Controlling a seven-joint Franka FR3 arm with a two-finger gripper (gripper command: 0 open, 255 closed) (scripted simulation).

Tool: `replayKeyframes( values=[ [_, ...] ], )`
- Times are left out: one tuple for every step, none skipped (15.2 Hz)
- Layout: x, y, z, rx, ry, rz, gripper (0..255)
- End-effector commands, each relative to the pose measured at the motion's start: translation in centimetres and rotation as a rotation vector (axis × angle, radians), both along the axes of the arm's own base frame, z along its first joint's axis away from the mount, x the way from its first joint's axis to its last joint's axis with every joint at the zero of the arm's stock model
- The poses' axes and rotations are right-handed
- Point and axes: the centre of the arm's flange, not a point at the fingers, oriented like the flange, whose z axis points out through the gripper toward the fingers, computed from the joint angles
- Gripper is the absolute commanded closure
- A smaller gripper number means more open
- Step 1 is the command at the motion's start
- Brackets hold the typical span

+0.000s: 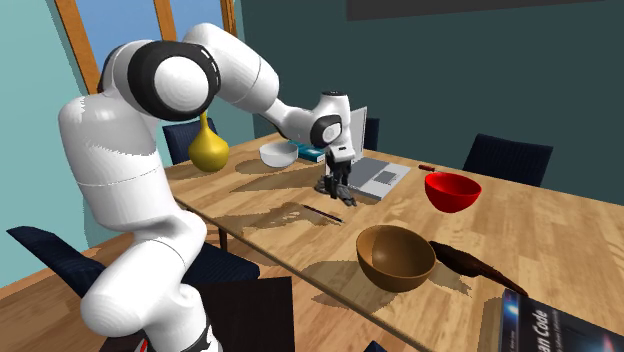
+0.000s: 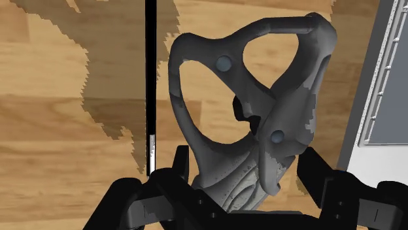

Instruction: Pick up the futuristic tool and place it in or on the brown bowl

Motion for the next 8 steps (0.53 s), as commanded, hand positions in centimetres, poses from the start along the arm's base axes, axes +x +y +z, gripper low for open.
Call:
replayKeyframes(
  values=[
    [-0.1, -0.1, 1.0, 0.000, 0.000, 0.000, 255],
    [-0.1, -0.1, 1.6, 0.000, 0.000, 0.000, 255],
    [-0.1, -0.1, 2.1, 0.000, 0.000, 0.000, 255],
    [-0.1, -0.1, 2.6, 0.000, 0.000, 0.000, 255],
    [-0.1, -0.1, 3.1, 0.000, 0.000, 0.000, 255],
    [-0.1, -0.1, 3.7, 0.000, 0.000, 0.000, 255],
    [-0.1, -0.1, 4.2, 0.000, 0.000, 0.000, 255],
    [-0.1, -0.1, 4.7, 0.000, 0.000, 0.000, 255]
  ],
)
